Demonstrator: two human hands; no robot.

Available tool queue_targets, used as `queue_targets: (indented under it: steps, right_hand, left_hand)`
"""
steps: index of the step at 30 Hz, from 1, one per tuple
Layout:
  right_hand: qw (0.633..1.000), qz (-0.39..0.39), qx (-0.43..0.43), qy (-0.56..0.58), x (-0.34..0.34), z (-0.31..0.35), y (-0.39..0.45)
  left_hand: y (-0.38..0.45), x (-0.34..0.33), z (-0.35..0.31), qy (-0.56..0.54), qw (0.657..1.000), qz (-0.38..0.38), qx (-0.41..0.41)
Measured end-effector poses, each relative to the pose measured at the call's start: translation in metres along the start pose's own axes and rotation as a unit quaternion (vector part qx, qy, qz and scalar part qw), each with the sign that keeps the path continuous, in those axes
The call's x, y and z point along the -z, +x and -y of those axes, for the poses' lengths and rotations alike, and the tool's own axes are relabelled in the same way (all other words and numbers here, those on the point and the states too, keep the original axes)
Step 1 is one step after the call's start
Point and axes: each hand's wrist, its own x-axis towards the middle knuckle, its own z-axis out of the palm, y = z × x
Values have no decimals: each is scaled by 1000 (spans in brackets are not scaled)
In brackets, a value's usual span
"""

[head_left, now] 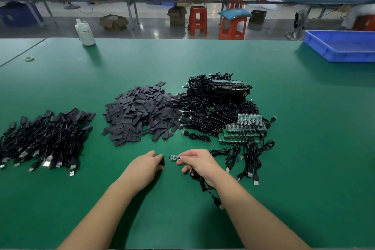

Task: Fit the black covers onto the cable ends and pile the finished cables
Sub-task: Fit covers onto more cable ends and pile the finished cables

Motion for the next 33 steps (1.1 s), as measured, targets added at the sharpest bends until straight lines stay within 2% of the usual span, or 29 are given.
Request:
queue_targets:
  steps: [3,7,9,21,28,33]
  right_hand:
    - [1000,0,-1,-3,0,-1,1]
    - [1000,0,0,1,2,-2,2]
    - [1000,1,0,18,2,-2,2]
    - [999,9,-10,32,6,0,0]
    - [999,13,-13,28,7,-1,2]
    - [1000,16,-12,18,8,-1,2]
  left_hand:
    - [0,5,5,-16,1000,-24,-10]
    - [-6,6,6,-193,972,-135,-19]
    - [-7,4,6,-211,964,-160,-23]
    - [-8,-11,1,-230,951,-205,-17]
    - [-8,-14,-1,-292,935,-203,7]
    - [-7,-12,1,-274,942,-196,-5]
